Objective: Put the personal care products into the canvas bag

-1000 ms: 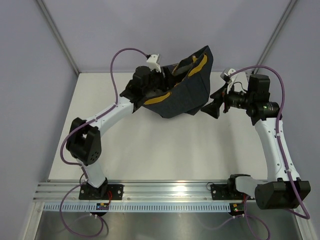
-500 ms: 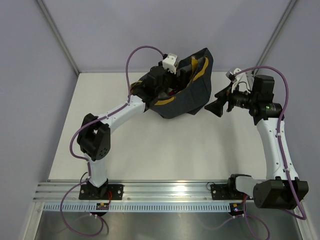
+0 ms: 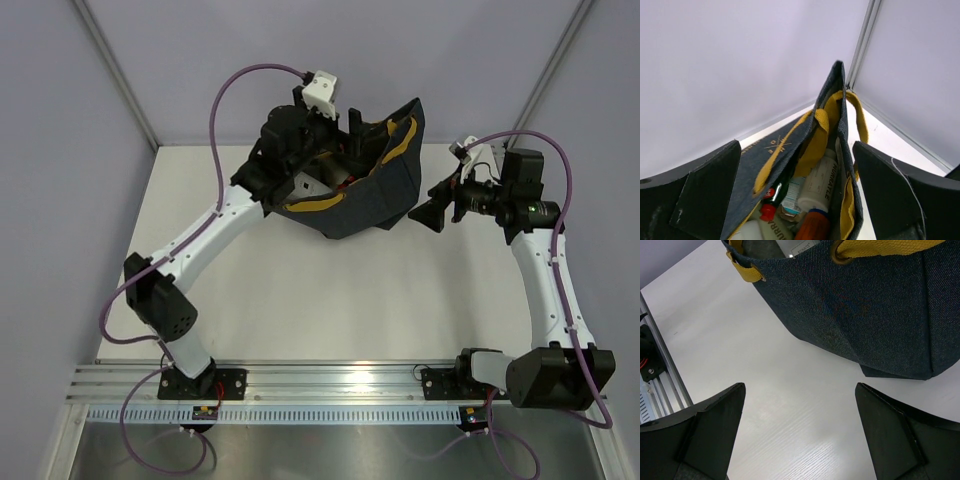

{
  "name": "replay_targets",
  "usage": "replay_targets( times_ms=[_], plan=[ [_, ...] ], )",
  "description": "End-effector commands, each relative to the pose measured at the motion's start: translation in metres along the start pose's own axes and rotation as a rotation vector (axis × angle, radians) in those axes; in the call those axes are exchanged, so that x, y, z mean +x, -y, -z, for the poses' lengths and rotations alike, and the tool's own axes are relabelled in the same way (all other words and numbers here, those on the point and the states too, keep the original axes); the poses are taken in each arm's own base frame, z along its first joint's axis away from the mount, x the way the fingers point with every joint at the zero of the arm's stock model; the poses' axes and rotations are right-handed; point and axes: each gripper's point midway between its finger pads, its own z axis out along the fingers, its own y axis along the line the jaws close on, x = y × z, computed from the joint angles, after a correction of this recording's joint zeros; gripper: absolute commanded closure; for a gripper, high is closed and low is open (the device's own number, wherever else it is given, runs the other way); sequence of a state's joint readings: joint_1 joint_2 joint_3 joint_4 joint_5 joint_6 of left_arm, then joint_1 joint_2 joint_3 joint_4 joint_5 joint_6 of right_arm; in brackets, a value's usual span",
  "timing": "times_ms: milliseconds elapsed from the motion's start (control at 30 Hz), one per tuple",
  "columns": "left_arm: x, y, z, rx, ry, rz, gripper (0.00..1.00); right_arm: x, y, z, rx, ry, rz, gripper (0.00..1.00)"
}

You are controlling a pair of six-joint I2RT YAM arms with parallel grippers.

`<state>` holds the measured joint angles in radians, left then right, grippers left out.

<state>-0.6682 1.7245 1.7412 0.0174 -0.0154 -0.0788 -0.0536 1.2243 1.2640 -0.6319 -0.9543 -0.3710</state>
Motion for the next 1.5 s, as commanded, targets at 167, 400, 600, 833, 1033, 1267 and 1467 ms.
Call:
replay_targets(
  times_ms=[167, 400, 600, 833, 1033, 1267, 1467],
  plan=[
    [-0.029, -0.020, 0.081, -0.064, 0.036, -0.003, 0.01, -0.023, 0.006, 0.014, 0.088, 0.021, 0.063, 0.00],
    [0.007, -0.025, 0.156, -0.089, -0.044, -0.004, 0.01, -0.031, 0.028, 0.025, 0.249, 0.074, 0.012, 0.00],
    [0.041, -0.044, 0.220, -0.182, -0.074, -0.037, 0.01, -0.041, 0.052, 0.050, 0.485, 0.125, -0.035, 0.00],
    [0.101, -0.062, 0.257, -0.253, -0.205, -0.094, 0.01, -0.038, 0.050, 0.059, 0.539, 0.148, -0.070, 0.00],
    [0.121, -0.070, 0.268, -0.277, -0.246, -0.142, 0.01, -0.038, 0.067, 0.081, 0.724, 0.209, -0.175, 0.00],
    [0.145, -0.075, 0.275, -0.291, -0.292, -0.160, 0.01, -0.031, 0.076, 0.100, 0.867, 0.222, -0.268, 0.00],
    [0.138, -0.076, 0.280, -0.300, -0.269, -0.162, 0.01, -0.031, 0.076, 0.109, 0.909, 0.258, -0.276, 0.00]
  ],
)
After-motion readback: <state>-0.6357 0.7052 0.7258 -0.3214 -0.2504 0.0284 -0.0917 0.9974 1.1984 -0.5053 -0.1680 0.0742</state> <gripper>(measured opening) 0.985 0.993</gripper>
